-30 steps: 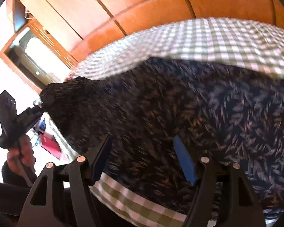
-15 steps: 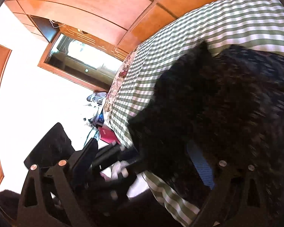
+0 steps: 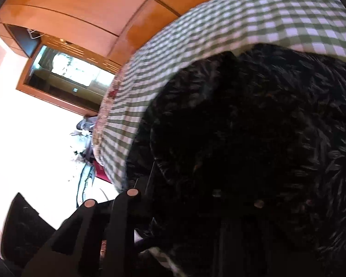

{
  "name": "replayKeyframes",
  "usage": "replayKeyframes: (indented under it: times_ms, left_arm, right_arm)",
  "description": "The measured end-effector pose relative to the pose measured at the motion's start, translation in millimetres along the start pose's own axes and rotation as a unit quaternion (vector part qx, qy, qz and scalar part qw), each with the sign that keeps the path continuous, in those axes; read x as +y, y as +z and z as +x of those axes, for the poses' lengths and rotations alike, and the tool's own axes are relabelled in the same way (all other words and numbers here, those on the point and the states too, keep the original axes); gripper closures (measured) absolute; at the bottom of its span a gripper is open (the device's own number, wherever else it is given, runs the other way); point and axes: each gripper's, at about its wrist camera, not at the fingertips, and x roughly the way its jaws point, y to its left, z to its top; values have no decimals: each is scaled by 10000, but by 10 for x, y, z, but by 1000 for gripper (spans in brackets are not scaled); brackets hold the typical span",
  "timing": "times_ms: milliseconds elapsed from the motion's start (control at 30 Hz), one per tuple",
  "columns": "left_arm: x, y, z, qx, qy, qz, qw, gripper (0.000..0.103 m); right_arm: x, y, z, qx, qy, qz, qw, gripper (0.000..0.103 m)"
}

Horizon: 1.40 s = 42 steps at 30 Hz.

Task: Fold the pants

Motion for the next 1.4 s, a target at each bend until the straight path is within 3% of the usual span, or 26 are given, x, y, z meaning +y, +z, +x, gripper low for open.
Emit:
replayKeyframes:
  times_ms: [300, 467, 533, 567, 633, 733, 867, 1000, 1133, 1267, 1400]
  left_arm:
    - [338, -113, -76, 69, 433, -430, 9981, 83]
    - [416, -104, -152, 24, 475, -653, 9967, 83]
    - [551, -123, -208, -47, 376, -978, 9945, 81]
    - [685, -134, -249, -97, 288, -1284, 9913, 65]
    - [951, -169, -313, -269, 184, -1820, 9828, 55]
    - [1303, -208, -396, -466, 81, -2532, 9663, 55]
    - [1562, -242, -407, -589, -138, -3088, 9492, 55]
    - [1495, -146, -292, -614, -543, -3051, 9488, 55]
    - [1204, 24, -75, -582, -1220, -2799, 9505, 55]
    - [772, 180, 175, -363, -1788, -2339, 9550, 55]
    - [245, 238, 481, 181, -2254, -1649, 9600, 55]
  right_arm:
    - [-9, -15, 63, 27, -109, -84, 9999, 80]
    - [53, -16, 53, 27, -163, -162, 9997, 80]
    - [113, 4, 38, 21, -205, -235, 9995, 81]
    - [148, 22, 30, 21, -221, -269, 9994, 81]
    - [235, 69, 11, 18, -243, -364, 9990, 81]
    - [482, 180, -61, -27, -291, -685, 9972, 81]
    - [875, 319, -259, -171, -256, -1258, 9916, 82]
    - [1285, 319, -557, -353, -214, -1909, 9807, 82]
    - [1402, 233, -988, -567, -294, -2289, 9714, 82]
    - [1261, 79, -1485, -827, -428, -2360, 9673, 82]
    - [851, -110, -1931, -1109, -741, -2009, 9705, 82]
